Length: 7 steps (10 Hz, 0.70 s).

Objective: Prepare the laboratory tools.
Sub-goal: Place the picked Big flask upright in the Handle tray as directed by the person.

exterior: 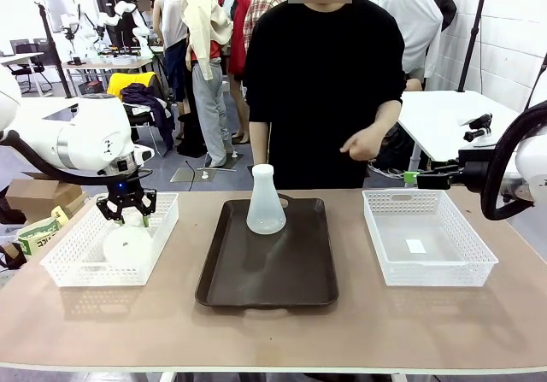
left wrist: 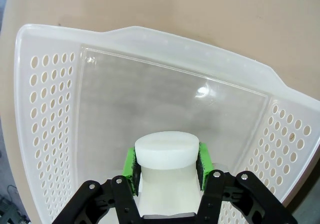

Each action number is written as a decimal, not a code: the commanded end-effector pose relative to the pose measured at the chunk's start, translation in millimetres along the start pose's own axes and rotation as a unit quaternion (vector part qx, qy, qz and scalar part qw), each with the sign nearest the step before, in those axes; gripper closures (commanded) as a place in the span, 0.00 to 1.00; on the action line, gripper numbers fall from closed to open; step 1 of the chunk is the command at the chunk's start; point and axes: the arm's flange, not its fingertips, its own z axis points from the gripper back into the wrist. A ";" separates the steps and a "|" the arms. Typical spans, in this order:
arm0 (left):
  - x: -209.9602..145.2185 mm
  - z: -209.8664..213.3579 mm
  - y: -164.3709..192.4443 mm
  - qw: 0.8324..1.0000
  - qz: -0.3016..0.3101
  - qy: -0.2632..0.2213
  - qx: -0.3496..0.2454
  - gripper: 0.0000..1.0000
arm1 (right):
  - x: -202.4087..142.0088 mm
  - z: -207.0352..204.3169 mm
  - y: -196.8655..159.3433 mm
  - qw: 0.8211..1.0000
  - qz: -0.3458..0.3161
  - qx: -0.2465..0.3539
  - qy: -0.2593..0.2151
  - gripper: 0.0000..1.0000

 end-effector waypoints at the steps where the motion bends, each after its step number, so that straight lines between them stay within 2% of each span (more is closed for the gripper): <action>1: -10.8 26.8 8.2 0.999 -0.028 -0.023 -0.008 1.00 | -1.0 -0.2 1.0 1.000 -0.004 -0.001 0.001 0.00; 4: -19.3 85.2 31.2 0.995 -0.057 -0.050 -0.069 1.00 | -1.0 -0.2 1.0 1.000 -0.004 -0.001 0.001 0.00; 7: -45.9 122.8 46.5 0.981 -0.110 -0.062 -0.147 1.00 | -1.0 -0.2 1.0 1.000 -0.004 -0.001 0.001 0.00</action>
